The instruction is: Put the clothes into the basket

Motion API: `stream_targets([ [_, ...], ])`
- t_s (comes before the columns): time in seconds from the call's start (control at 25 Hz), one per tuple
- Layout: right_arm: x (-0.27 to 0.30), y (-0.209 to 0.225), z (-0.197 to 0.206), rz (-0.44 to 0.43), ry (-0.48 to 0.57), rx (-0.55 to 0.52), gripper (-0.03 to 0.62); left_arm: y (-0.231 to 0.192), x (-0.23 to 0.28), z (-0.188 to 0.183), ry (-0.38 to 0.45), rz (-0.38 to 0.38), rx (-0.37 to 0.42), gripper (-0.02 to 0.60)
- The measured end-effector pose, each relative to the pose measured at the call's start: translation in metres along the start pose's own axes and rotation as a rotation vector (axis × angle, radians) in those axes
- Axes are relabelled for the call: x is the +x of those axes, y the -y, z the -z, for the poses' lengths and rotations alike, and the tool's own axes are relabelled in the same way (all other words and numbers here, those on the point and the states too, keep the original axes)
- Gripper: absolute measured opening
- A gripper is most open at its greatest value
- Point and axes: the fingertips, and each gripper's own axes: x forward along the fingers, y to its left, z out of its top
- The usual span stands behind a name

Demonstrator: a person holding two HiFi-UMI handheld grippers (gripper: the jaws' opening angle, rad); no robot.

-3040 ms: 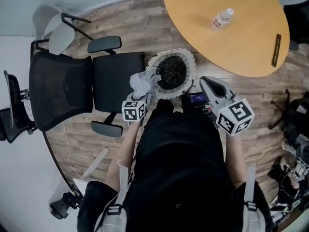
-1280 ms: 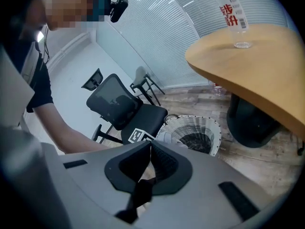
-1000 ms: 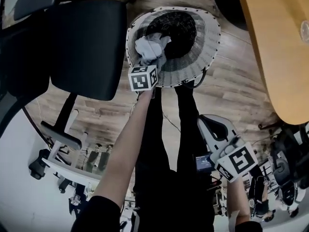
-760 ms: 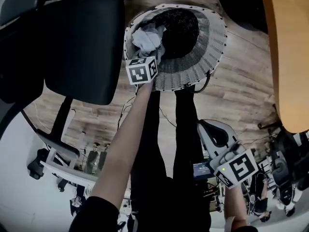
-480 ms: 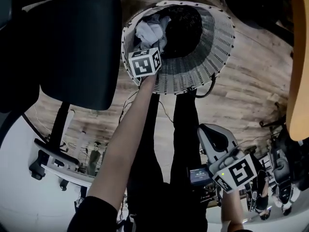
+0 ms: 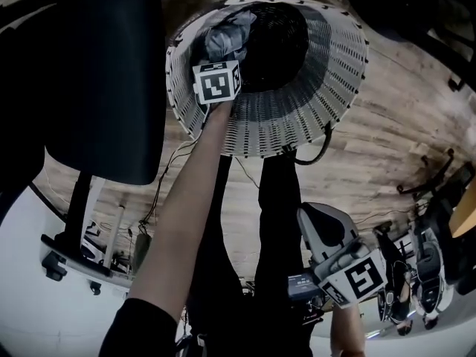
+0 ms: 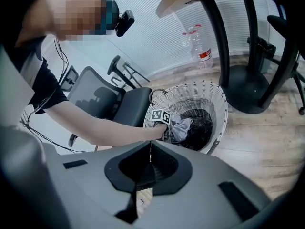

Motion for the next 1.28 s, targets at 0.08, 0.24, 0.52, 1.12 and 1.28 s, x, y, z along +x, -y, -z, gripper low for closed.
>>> stream_targets([
  [0.08,0.002,0.004,0.000,0.000,0.006,0.003,0.017,-0.002,0.008,0.003,-0.006,-0.009,0.000,0.060],
  [0.24,0.007,0.010,0.001,-0.001,-0.001,0.003,0.017,-0.004,0.023,0.012,-0.031,-0.014,0.019,0.060],
  [0.52,0.022,0.017,0.003,0.011,-0.002,0.038,0.017,-0.010,0.064,0.040,-0.131,0.004,0.054,0.060],
  [1.12,0.009,-0.005,-0.005,-0.068,0.026,0.009,0.017,0.017,0.041,0.052,-0.280,0.068,0.108,0.219],
  [1.28,-0.002,-0.023,-0.019,-0.085,0.049,-0.020,0.017,0.028,0.010,0.054,-0.300,0.080,0.123,0.219],
])
